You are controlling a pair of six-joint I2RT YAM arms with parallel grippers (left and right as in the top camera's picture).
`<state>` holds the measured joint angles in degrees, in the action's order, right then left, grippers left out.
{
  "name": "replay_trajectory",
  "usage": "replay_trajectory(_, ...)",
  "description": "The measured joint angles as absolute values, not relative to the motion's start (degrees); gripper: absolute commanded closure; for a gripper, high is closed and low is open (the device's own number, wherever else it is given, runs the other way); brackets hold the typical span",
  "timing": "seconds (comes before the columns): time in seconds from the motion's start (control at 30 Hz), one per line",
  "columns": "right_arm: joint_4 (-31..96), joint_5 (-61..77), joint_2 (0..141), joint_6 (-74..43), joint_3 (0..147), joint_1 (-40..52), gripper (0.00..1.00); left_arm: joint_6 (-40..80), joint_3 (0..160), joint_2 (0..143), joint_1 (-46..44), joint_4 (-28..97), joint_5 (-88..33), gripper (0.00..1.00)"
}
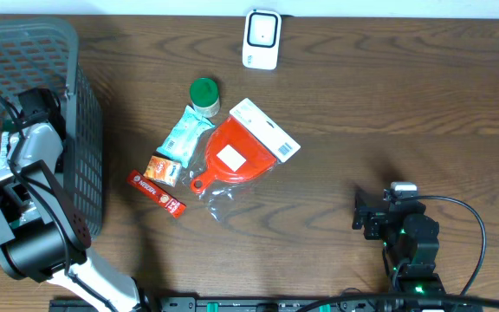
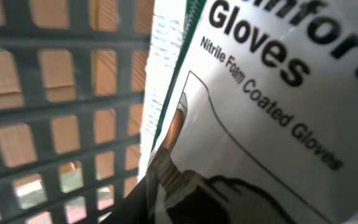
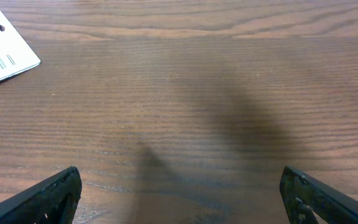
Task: Scan the item barcode
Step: 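Close the left gripper on the green-and-white gloves bag edge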
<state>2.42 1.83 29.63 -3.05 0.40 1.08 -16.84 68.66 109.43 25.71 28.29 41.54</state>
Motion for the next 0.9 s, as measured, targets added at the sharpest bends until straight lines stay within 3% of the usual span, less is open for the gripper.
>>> replay_trajectory(0.43,2.46,1.69,29.63,-3.05,0.40,1.08,0.01,-7.40,68.66,109.30,25.76,30.15,33.34,0.80)
replay_trajectory(0.57,2.48,1.69,29.63,-3.05,0.40,1.08,0.01,-6.37,68.64,107.94,25.76,30.11,32.56,0.89)
replay_trajectory(0.9,2.50,1.69,29.63,-3.05,0.40,1.08,0.01,-5.28,68.62,97.80,25.76,28.51,31.31,0.92)
